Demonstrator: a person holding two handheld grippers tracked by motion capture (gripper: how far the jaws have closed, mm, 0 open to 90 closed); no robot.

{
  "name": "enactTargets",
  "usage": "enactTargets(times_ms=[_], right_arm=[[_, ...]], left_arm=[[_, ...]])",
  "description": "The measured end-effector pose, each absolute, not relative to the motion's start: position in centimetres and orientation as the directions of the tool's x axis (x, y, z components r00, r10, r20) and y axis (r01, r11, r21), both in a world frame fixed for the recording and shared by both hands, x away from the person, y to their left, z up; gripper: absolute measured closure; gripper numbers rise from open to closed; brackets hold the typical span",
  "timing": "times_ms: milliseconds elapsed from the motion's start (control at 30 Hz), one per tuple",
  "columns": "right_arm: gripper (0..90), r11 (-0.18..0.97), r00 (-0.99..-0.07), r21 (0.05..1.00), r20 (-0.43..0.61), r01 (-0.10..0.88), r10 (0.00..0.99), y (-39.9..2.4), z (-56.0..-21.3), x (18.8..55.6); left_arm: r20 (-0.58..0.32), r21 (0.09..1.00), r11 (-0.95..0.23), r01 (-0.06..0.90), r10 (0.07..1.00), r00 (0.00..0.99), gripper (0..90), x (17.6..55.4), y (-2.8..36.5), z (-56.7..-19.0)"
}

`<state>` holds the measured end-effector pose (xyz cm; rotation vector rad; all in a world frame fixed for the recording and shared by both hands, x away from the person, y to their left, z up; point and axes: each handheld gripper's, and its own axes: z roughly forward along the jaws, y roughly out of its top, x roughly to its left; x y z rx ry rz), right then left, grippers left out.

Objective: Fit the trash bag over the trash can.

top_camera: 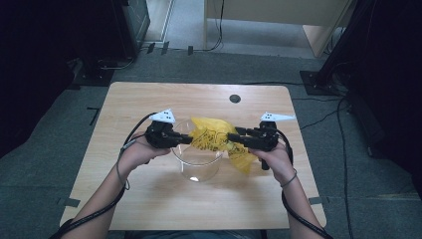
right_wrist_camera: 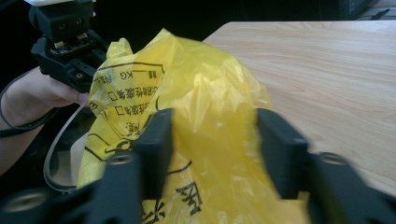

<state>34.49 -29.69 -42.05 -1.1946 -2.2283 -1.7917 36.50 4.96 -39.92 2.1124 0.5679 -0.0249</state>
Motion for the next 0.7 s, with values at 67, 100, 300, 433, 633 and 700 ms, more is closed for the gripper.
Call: enactTargets(times_ms=[67, 100, 300, 433, 633, 700], right_arm=[[69.2, 0.035, -0.697, 0.806, 0.487, 0.590, 0.527, -29.7, -41.9, 34.4], [75.0, 0.043, -0.697, 0.806, 0.483, 0.591, 0.529, -29.6, -41.7, 34.3], [84.1, 0.065, -0.728, 0.858, 0.390, 0.510, 0.565, -28.9, -39.8, 33.8], [85.4, 0.131, -0.757, 0.887, 0.290, 0.442, 0.585, -27.5, -38.3, 33.4], [86.1, 0.289, -0.784, 0.874, 0.151, 0.390, 0.601, -25.0, -38.2, 33.0], [86.1, 0.309, -0.790, 0.870, 0.136, 0.384, 0.598, -24.6, -38.2, 33.0]], left_arm=[[-0.227, 0.785, -0.470, 0.403, 0.387, 0.894, 88.6, 36.5, 5.0, -39.9], [-0.224, 0.788, -0.468, 0.401, 0.388, 0.894, 87.8, 36.5, 5.0, -39.9], [-0.215, 0.823, -0.419, 0.384, 0.397, 0.892, 69.5, 36.5, 5.6, -38.8], [-0.175, 0.860, -0.389, 0.330, 0.382, 0.907, 50.4, 36.0, 6.1, -37.4], [-0.150, 0.883, -0.356, 0.306, 0.404, 0.902, 35.9, 35.8, 6.7, -36.2], [-0.146, 0.887, -0.351, 0.302, 0.408, 0.901, 34.0, 35.7, 6.7, -36.1]])
